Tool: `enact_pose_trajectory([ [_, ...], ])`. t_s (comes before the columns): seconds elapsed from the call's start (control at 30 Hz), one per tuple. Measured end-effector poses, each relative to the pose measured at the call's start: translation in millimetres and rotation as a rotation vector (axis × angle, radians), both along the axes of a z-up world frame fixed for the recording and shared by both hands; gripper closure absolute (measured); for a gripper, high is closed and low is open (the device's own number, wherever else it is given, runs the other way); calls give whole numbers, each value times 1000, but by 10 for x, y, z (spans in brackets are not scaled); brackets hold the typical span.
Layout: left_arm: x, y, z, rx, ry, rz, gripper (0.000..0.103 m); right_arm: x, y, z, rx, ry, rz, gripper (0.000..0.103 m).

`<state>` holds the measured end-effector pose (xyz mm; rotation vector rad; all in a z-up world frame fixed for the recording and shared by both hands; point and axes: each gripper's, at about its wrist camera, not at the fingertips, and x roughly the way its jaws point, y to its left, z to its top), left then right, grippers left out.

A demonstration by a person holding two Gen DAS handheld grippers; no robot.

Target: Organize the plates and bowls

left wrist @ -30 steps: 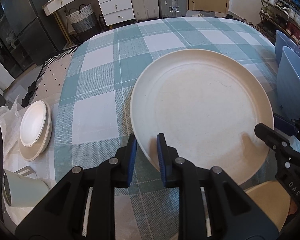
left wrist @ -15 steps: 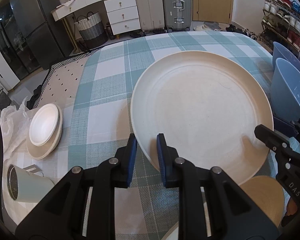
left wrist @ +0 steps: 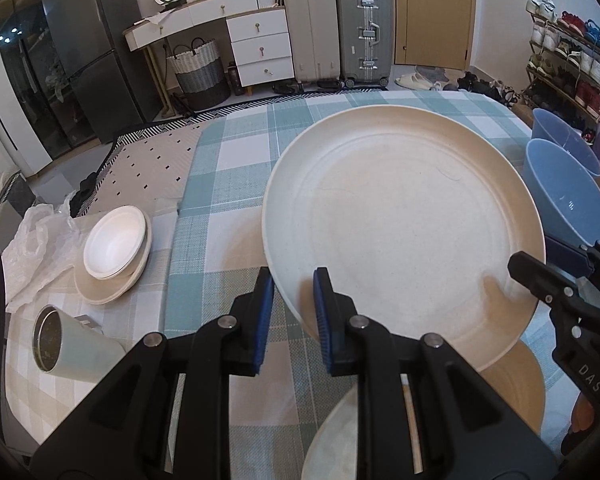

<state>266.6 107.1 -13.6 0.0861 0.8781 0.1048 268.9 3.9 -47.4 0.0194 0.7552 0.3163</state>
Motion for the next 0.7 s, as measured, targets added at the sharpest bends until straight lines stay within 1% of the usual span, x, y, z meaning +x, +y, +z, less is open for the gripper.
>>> enact_pose_trajectory([
  [0.37, -722, -127, 297, -7, -47, 55, 86, -506, -22, 266, 2, -30, 61, 68],
  [0.7, -1349, -322, 376, -4, -60, 92, 86, -962, -85, 256, 9, -29, 104, 68],
])
